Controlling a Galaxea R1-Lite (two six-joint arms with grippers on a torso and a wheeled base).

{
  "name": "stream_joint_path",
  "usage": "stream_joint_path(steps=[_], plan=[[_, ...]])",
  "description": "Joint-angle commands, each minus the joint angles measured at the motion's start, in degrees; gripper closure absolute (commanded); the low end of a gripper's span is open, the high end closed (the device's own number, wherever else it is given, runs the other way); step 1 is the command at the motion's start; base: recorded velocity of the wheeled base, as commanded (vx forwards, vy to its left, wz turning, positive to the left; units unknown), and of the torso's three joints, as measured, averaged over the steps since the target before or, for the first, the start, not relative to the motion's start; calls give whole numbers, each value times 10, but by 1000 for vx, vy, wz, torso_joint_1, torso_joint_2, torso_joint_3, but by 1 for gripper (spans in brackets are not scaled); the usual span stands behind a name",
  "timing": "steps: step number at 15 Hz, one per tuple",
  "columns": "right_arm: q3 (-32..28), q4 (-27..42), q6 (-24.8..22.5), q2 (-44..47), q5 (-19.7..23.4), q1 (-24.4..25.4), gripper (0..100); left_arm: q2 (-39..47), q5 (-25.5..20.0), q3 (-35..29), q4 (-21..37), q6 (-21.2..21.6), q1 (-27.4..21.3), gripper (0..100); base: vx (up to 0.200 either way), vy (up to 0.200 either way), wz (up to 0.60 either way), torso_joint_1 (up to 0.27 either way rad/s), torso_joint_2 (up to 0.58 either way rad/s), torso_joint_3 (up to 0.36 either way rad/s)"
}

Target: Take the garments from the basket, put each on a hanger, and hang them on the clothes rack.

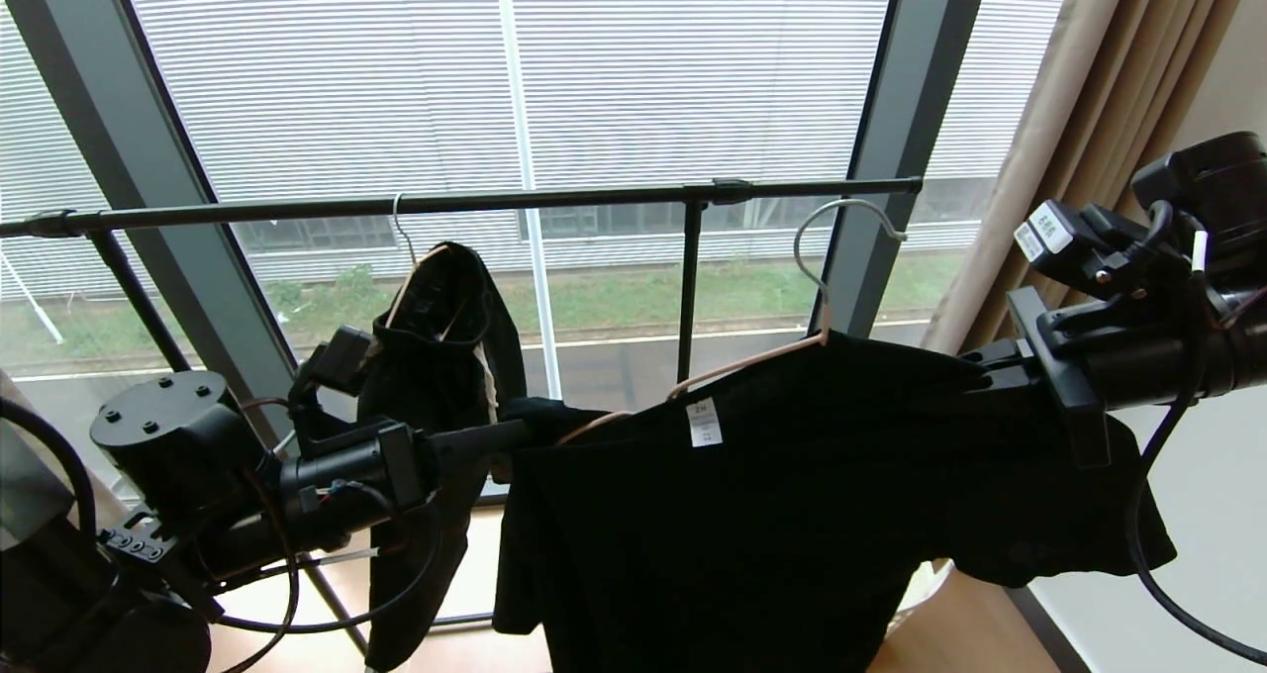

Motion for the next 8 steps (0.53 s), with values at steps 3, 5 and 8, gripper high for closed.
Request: stream_joint_path(steps=[3,5,8], plan=[[5,-9,33,11,0,20,100,-94,0,-73,160,31,-19,100,0,0,0,0,0,0],[6,-9,40,17,0,20,100,-150,1,-136,334,93,-29,100,0,0,0,0,0,0],[7,-9,55,26,0,24,100,-211,4,-249,582,170,-39,100,0,0,0,0,0,0]])
